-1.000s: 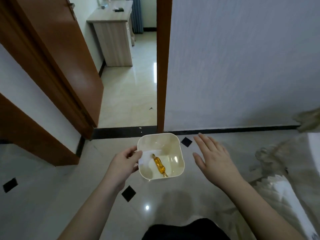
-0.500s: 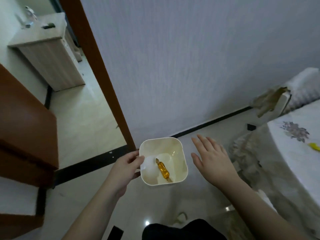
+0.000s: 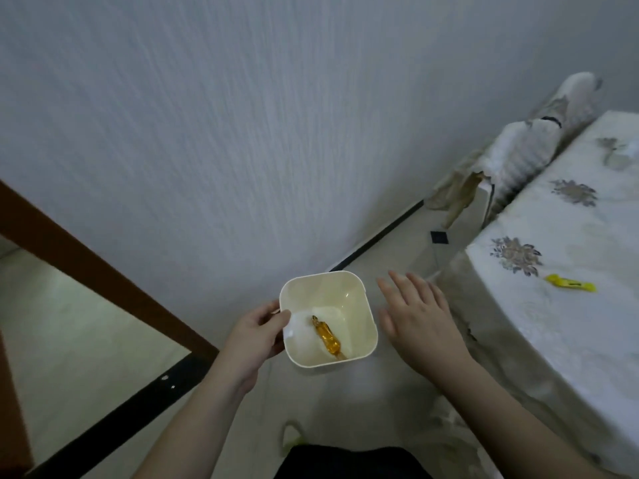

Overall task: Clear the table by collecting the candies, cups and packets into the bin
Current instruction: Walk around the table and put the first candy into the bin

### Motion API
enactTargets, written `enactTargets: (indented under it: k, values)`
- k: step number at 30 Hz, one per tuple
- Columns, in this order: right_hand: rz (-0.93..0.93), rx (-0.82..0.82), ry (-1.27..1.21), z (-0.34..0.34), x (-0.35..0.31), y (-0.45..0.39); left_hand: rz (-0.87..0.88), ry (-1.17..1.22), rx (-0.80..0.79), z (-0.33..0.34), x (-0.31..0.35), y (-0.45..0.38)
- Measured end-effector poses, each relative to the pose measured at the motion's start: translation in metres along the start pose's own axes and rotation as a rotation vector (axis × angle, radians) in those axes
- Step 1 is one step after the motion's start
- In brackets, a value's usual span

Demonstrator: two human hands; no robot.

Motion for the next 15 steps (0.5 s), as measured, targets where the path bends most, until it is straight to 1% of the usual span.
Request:
enactTargets:
  k: [3, 9, 15]
  values:
    - [0.068, 0.005, -0.008, -0.002, 0.013, -0.023, -0.01, 0.006, -0.079, 0.004, 0.014, -0.036]
    - [0.171, -0.003, -0.008, -0.005, 0.024, -0.087, 0.019, -0.073, -0.187, 0.004, 0.054, -0.118]
    - [0.33, 0.016, -0.026, -0.021, 0.035, -0.136, 0.122, -0.161, -0.358, 0.01, 0.119, -0.186]
Point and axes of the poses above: each hand's wrist, its own y-axis away from the middle knuckle, its own z-axis out of the palm, x = y × z, the point moved 6 cm from there along -y, towards the middle knuckle, and after that the axes turned 9 degrees about -x, right-handed, at the moved point
